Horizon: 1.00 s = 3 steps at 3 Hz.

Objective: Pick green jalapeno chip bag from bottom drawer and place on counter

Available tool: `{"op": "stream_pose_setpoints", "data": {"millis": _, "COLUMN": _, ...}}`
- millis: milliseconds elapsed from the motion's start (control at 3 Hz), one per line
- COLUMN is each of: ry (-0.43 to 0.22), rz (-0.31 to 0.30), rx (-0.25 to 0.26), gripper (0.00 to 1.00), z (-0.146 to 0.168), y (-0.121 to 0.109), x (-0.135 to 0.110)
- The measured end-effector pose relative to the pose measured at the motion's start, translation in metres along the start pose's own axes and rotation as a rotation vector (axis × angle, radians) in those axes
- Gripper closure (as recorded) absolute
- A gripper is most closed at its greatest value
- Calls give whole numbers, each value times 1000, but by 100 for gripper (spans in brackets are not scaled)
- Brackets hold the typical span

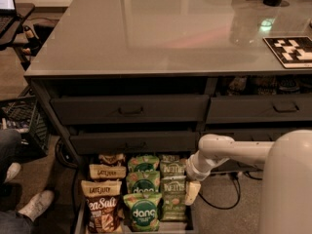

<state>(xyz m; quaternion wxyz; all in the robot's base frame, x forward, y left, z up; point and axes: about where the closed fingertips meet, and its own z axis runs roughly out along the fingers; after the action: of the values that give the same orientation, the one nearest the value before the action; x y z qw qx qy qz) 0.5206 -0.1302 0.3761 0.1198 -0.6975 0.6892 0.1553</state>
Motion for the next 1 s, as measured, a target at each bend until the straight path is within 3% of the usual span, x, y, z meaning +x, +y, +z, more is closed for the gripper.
{"op": "stream_pose_setpoints", "data": {"millis": 667, "ry": -19, "rz": 13, "rx": 5, "gripper": 0, "z": 19, "y": 1, "x": 4}}
{"op": "stream_pose_setpoints", "data": {"millis": 1000, "ry": -23, "rz": 30, "rx": 31, "gripper": 0, "z": 49, "y": -12, "x": 21}}
